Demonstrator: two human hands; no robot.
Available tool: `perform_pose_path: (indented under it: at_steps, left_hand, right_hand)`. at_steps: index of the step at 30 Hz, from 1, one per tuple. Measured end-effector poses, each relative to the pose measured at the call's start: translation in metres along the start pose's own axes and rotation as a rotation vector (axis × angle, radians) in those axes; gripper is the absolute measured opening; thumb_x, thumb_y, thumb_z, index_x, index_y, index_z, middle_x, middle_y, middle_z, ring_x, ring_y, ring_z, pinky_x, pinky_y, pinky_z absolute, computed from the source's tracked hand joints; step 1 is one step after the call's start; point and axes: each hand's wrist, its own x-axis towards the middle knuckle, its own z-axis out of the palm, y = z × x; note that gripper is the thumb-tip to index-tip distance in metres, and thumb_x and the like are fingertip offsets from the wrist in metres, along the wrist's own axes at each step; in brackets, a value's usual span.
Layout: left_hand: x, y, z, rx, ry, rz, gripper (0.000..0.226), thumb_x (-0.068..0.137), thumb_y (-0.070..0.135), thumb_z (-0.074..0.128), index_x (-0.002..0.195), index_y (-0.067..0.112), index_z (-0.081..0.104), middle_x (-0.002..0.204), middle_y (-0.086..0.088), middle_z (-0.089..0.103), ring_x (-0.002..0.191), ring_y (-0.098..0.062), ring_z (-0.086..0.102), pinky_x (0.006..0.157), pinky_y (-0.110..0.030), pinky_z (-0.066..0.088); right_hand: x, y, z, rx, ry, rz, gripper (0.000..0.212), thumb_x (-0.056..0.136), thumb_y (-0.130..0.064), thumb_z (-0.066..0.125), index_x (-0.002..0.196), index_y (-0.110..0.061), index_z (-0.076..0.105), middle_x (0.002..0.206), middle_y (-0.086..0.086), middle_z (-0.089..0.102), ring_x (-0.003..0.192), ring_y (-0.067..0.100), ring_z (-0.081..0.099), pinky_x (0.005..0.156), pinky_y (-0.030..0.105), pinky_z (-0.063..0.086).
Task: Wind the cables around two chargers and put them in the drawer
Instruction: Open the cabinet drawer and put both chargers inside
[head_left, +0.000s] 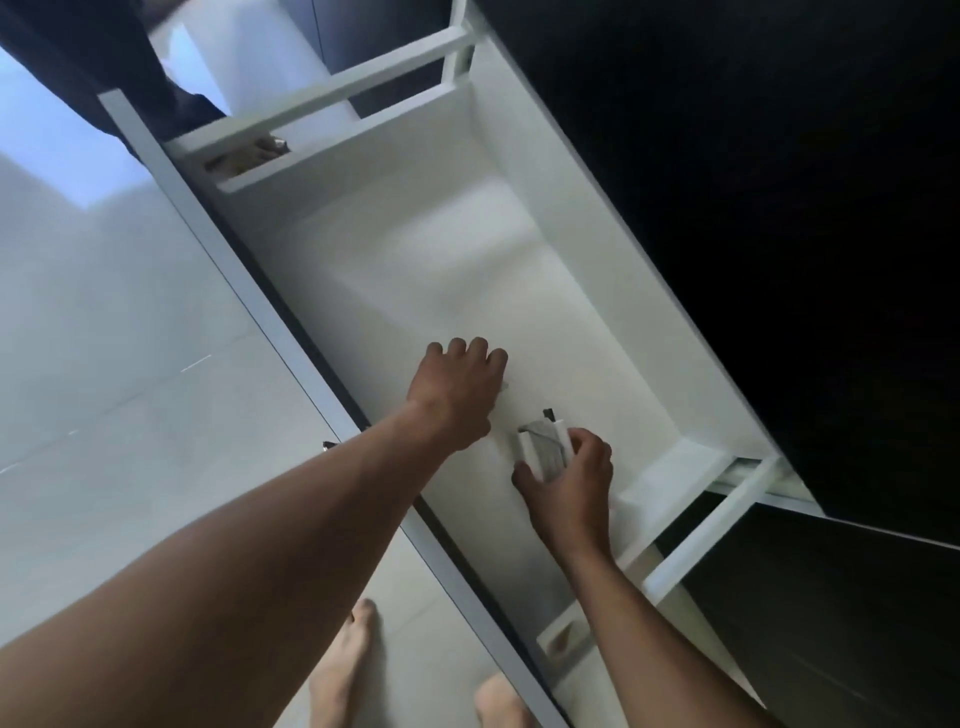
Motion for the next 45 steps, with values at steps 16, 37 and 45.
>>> perform_pose_path:
  at_steps: [16,37,45]
  left_hand:
    - [-0.038,0.004,-0.019,-0.059,-0.012,-0.048,0.055,0.094,0.044,0.051,0.137,0.014,0.036,0.135,-0.009,0.046,0.126,-0.031,0.043,0.102,-0.044,0.032]
    - [-0.174,-0.023,-0.078,-1.542,0.022,-0.820,0.027,0.096,0.019,0.037,0.113,0.003,0.051,0.103,-0.015,0.059,0.087,-0.029,0.064,0.075,-0.035,0.052]
    - [-0.161,-0.019,-0.071,-1.676,0.083,-0.881,0.027,0.099,0.024,0.030,0.097,0.009,0.052,0.081,-0.006,0.055,0.074,-0.026,0.061,0.075,-0.036,0.051]
  right_hand:
    - [-0.024,-0.017,-0.054,0.142,-0.087,0.069,0.060,0.090,-0.027,0.064,0.143,-0.018,0.036,0.143,-0.003,0.040,0.122,0.014,0.049,0.084,0.022,0.039]
    - [-0.183,-0.081,-0.062,1.408,-0.460,1.085,0.025,0.099,-0.014,0.041,0.089,0.007,0.051,0.079,0.025,0.061,0.069,0.034,0.063,0.053,0.040,0.060]
    - [-0.174,-0.062,-0.065,1.657,-0.260,1.123,0.028,0.092,-0.007,0.035,0.096,0.013,0.054,0.092,0.026,0.059,0.085,0.038,0.059,0.061,0.050,0.056]
